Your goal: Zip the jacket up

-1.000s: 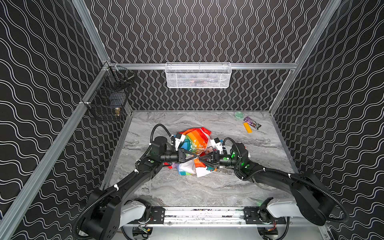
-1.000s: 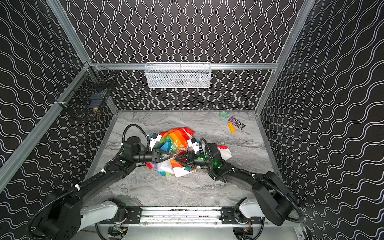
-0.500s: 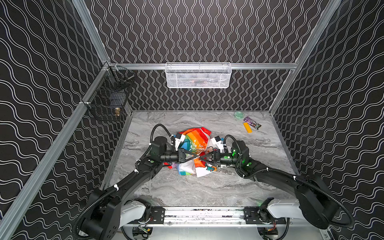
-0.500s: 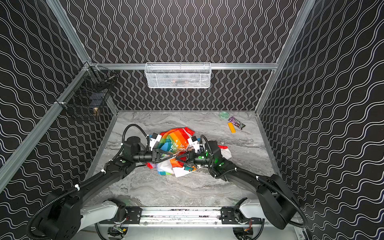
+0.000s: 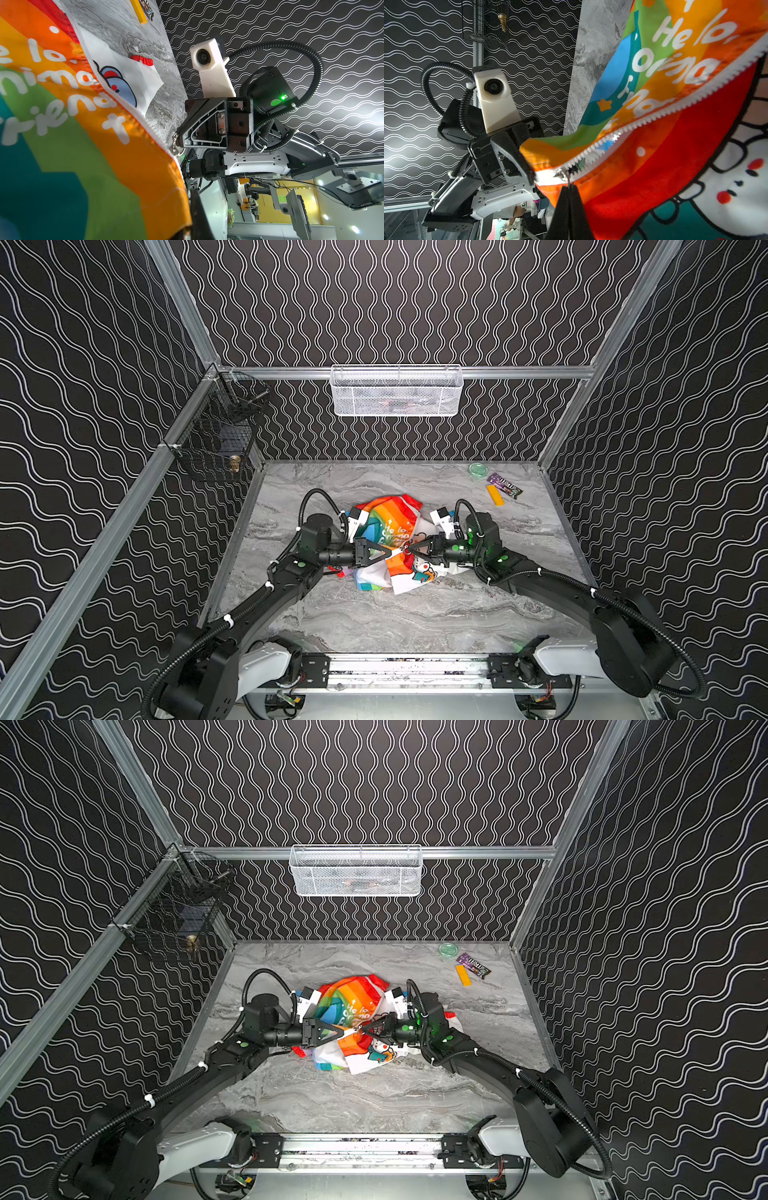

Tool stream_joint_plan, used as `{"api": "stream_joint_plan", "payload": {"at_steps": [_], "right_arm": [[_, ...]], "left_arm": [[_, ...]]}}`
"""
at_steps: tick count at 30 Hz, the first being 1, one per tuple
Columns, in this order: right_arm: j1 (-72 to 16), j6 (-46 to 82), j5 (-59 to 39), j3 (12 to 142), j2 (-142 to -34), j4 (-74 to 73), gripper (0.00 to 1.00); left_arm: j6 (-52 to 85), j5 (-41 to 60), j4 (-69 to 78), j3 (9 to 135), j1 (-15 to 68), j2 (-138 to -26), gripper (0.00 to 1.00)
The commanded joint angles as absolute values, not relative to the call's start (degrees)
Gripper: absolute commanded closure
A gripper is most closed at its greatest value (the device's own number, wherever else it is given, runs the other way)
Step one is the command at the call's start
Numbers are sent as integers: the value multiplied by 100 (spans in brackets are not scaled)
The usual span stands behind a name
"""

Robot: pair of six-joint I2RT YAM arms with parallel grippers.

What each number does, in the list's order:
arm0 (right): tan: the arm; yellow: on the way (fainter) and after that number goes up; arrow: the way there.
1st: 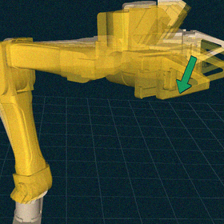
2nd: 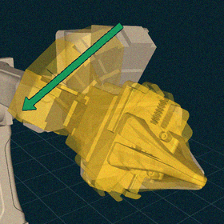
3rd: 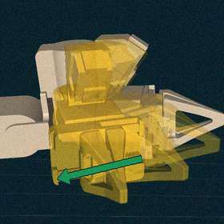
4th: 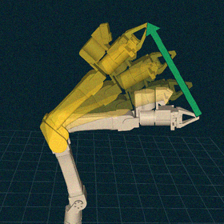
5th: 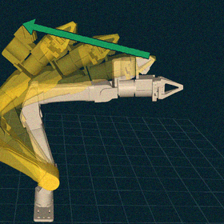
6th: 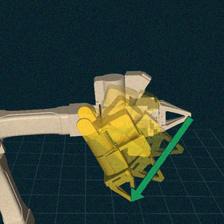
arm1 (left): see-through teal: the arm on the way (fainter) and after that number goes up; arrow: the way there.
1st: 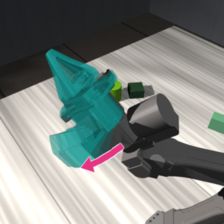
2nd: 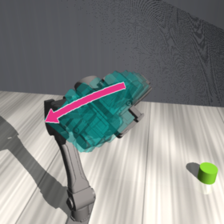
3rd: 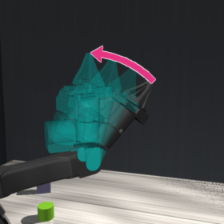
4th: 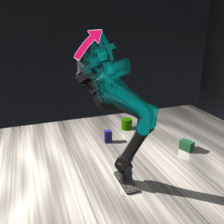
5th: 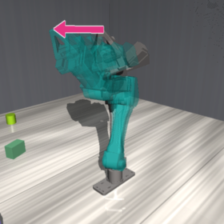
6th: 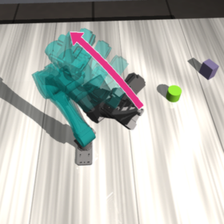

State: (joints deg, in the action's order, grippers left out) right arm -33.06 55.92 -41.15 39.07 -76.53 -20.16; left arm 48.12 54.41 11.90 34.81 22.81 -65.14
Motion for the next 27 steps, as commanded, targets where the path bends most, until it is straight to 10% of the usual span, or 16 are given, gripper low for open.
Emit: {"api": "stream_joint_plan", "payload": {"at_steps": [1,5,8,11,27], "right_arm": [[-3272,5504,-4040,3980,-7716,-2011,100],[-3189,5020,-3802,4255,-7778,-1299,94],[-2822,4572,-3220,4472,-7720,-341,53],[-2221,4188,-2780,4615,-7846,333,36],[-1485,3894,-2460,4214,-9158,-22,39]], "left_arm": [[4647,5538,1077,3463,2250,-6443,100],[4414,5269,642,3509,2207,-6399,100],[4108,4940,116,3615,2140,-6354,100],[3787,4598,-385,3727,2076,-6310,100],[2938,3575,-1288,4180,1716,-6108,100]]}}
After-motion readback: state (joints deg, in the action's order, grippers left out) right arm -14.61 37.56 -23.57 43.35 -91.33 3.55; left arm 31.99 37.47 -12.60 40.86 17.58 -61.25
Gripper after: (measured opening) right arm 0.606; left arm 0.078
